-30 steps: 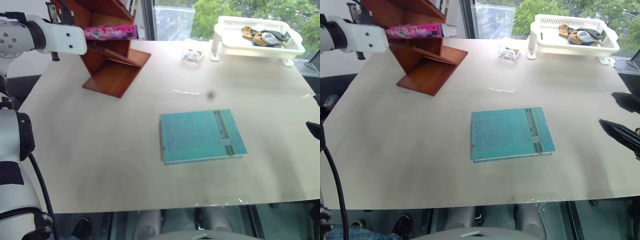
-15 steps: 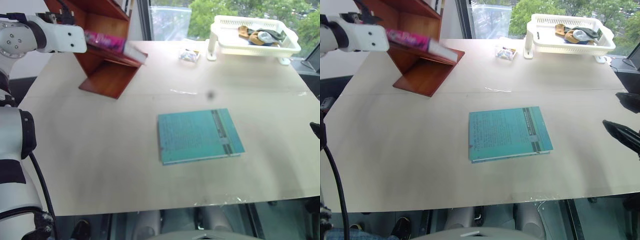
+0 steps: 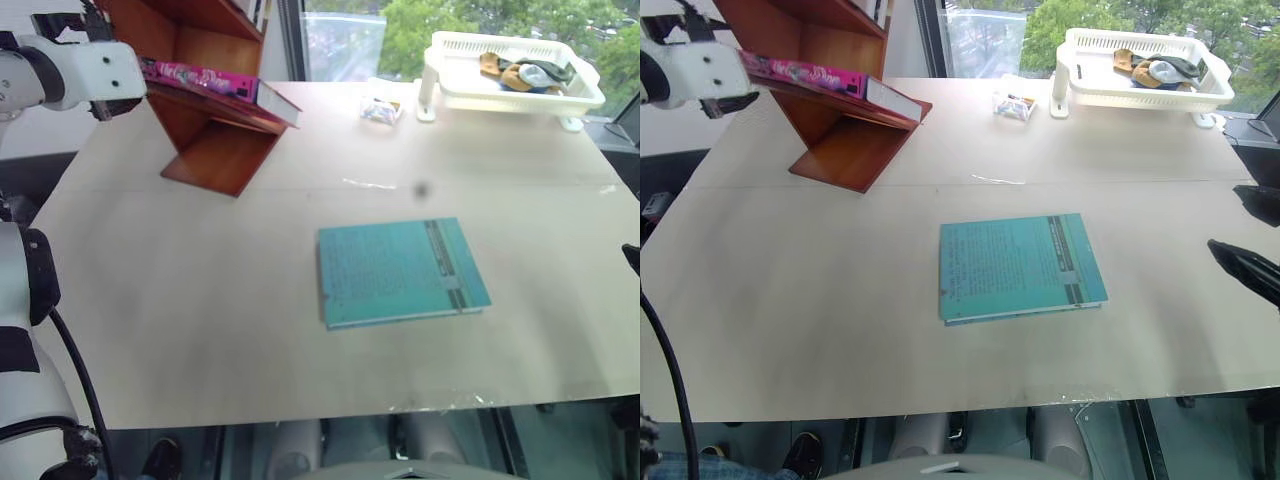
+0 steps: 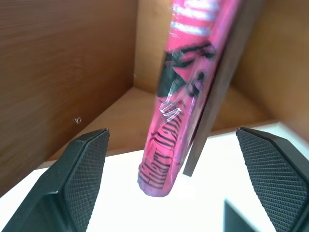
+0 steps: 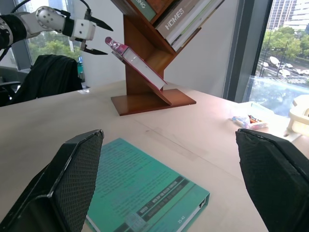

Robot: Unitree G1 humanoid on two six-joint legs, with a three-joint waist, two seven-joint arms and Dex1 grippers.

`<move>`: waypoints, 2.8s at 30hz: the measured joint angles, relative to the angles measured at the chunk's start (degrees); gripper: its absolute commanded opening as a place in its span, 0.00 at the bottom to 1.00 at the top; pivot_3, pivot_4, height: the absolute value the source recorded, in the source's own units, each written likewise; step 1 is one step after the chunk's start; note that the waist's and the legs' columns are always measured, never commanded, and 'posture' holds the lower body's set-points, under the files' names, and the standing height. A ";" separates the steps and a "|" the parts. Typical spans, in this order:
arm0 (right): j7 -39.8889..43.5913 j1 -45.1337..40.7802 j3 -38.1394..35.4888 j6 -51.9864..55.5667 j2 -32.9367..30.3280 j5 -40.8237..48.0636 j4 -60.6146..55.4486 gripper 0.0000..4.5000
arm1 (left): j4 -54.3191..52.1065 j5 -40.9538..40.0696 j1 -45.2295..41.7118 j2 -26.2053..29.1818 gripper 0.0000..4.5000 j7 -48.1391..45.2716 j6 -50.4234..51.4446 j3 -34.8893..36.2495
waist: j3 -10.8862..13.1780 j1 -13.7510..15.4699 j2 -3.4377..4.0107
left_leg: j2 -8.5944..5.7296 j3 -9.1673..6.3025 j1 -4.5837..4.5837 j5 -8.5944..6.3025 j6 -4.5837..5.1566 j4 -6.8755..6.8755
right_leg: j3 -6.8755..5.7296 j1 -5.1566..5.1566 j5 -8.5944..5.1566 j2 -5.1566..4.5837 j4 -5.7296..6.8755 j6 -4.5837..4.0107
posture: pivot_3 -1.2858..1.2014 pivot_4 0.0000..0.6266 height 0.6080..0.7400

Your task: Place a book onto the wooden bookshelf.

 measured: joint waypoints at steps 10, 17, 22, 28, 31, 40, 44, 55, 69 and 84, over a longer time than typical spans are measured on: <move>0.55 -1.69 0.06 -0.05 -1.84 -1.08 2.10 1.00 | -0.33 -17.47 0.74 -1.42 0.99 -28.49 3.87 12.64 | 0.00 -0.31 0.00 | 0.00 -0.02 0.00 0.02 -0.02 0.03 | -0.01 0.01 0.00 0.00 0.03 0.00 | 0.52 0.24 1.00; 1.17 -1.59 0.02 -0.06 -1.92 -1.61 2.49 1.00 | -1.92 -23.87 1.25 -0.31 0.99 -35.59 9.01 18.25 | 0.00 -0.44 0.00 | 0.00 -0.03 0.00 0.01 -0.02 0.05 | -0.01 0.02 0.00 0.00 0.04 0.00 | 0.52 0.24 1.00; 1.33 -1.34 -0.01 -0.10 -1.92 -2.10 2.54 1.00 | -4.57 -33.16 0.13 -2.40 0.99 -43.81 17.27 25.13 | 0.00 -0.15 0.00 | 0.00 -0.07 0.00 0.02 -0.02 0.10 | -0.05 0.06 0.00 0.00 0.08 0.01 | 0.52 0.24 1.00; 1.73 -2.08 0.04 -0.11 -2.12 -2.25 3.55 1.00 | -23.74 -50.06 12.45 -10.93 0.99 -51.25 37.82 29.02 | -0.12 -0.20 0.21 | 0.00 -0.06 0.16 0.06 -0.08 0.21 | 0.01 0.11 0.00 -0.02 0.42 0.00 | 0.52 0.24 1.00; 2.10 -1.98 -0.11 -0.11 -2.29 -2.29 3.68 1.00 | -35.69 -53.78 23.93 -14.09 0.99 -50.14 45.31 29.37 | -0.12 -0.80 0.22 | 0.03 -0.06 0.29 0.13 -0.19 0.19 | 0.14 0.11 0.00 0.01 0.55 0.00 | 0.52 0.24 1.00; 2.58 -1.86 -1.09 0.04 -2.66 -2.32 3.93 1.00 | -68.58 -57.15 45.25 -23.73 0.99 -32.54 59.12 25.45 | -0.11 -0.17 0.19 | 0.04 0.04 0.56 0.01 0.00 0.34 | 0.41 0.21 0.00 0.01 0.85 0.01 | 0.52 0.24 1.00; 2.61 -1.53 -1.59 0.11 -2.68 -2.33 3.94 1.00 | -70.75 -55.76 48.01 -29.75 0.99 -22.78 57.05 25.49 | -0.12 -0.19 0.20 | 0.03 0.01 0.63 0.00 0.01 0.41 | 0.39 0.33 0.00 0.02 0.84 0.01 | 0.52 0.24 1.00; 2.42 -1.25 -1.46 0.10 -2.27 -2.28 3.27 1.00 | -60.97 -43.44 45.72 -43.46 0.99 5.15 36.24 25.55 | -0.11 0.09 0.18 | -0.01 0.00 0.57 -0.01 0.02 0.47 | 0.30 0.39 0.01 0.01 0.76 0.01 | 0.52 0.24 1.00; 0.75 0.69 -1.36 0.10 0.13 -2.20 0.89 1.00 | -56.26 -40.75 45.58 -44.35 0.99 18.11 35.45 26.58 | -0.11 -0.68 0.19 | 0.00 -0.01 0.62 0.00 0.01 0.40 | 0.29 0.38 0.01 0.03 0.77 0.01 | 0.52 0.24 1.00; 1.08 3.64 -1.00 -0.11 1.24 -2.62 0.26 1.00 | -68.68 -51.61 56.75 -31.42 0.99 -2.77 55.63 24.84 | -0.11 -0.68 0.20 | 0.00 -0.12 0.63 -0.01 0.01 0.16 | 0.31 0.35 0.00 0.00 0.58 0.01 | 0.52 0.24 1.00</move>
